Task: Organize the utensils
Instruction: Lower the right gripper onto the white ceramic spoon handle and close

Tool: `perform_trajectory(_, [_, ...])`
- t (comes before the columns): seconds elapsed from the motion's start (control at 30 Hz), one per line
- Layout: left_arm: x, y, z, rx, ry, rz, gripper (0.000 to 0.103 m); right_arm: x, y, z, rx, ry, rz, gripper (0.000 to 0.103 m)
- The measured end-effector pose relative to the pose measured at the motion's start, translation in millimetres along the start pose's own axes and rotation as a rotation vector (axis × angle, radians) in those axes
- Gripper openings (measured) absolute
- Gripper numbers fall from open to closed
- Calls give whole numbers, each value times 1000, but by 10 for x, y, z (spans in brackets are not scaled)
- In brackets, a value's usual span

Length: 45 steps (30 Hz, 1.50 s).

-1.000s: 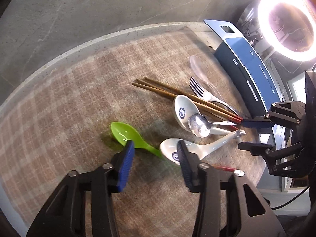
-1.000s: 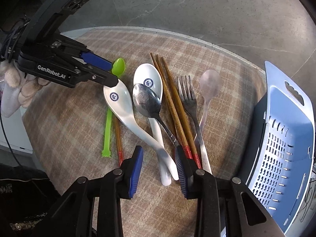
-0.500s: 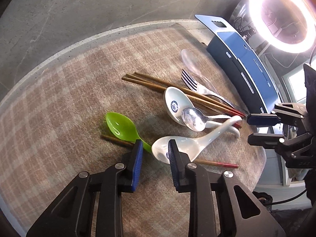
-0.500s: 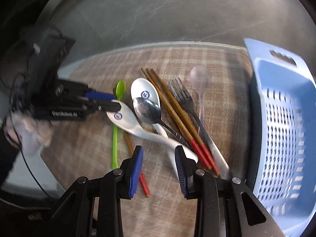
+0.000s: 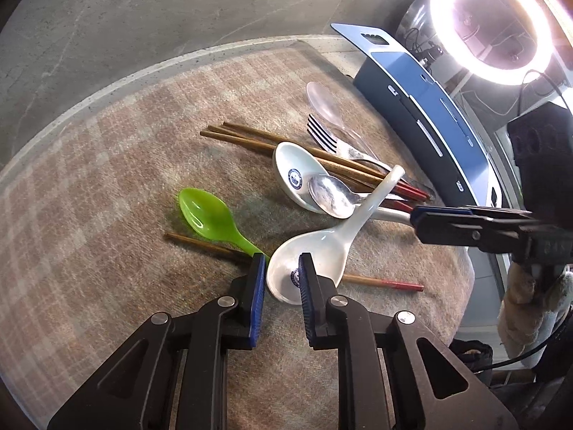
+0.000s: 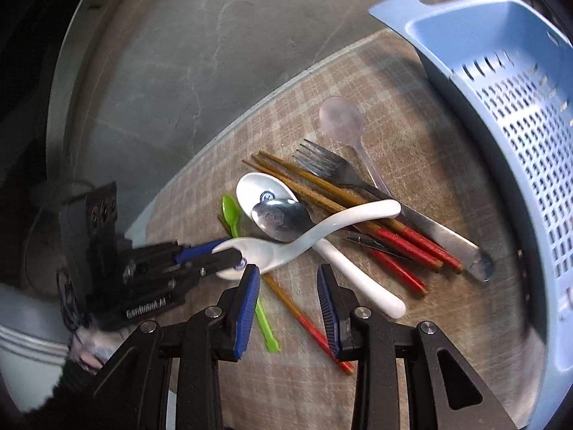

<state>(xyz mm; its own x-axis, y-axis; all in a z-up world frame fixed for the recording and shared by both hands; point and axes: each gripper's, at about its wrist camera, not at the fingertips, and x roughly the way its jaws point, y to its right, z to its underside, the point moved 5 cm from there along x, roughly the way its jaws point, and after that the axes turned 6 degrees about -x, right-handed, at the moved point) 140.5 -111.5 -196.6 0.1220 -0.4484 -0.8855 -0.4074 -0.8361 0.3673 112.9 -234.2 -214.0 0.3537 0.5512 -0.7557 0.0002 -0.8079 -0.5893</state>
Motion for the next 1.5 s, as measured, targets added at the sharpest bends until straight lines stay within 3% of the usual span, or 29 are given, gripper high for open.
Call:
perform_trajectory(0.13, [-23, -2, 15, -3, 5, 18, 17, 101, 68, -46, 117, 21, -72, 30])
perform_trajectory(0.53, [-175, -165, 76, -64, -4, 33, 17, 280, 51, -134, 158, 34, -11, 29])
perform_trajectory(0.63, [-282, -229, 131, -114, -5, 56, 18, 177, 13, -123, 106, 32, 5, 29])
perform_trajectory(0.8, [-350, -200, 216, -150, -32, 64, 23, -60, -108, -280, -116, 35, 150, 29])
perform_trajectory(0.97, [-295, -165, 230, -173, -37, 70, 23, -28, -191, -566, -287, -44, 173, 30])
perform_trajectory(1.2, [-203, -256, 115, -208, -9, 37, 23, 288, -175, -598, -360, -217, 139, 30])
perform_trajectory(1.5, [-321, -301, -9, -191, 43, 32, 23, 181, -213, -229, -475, -293, 99, 30])
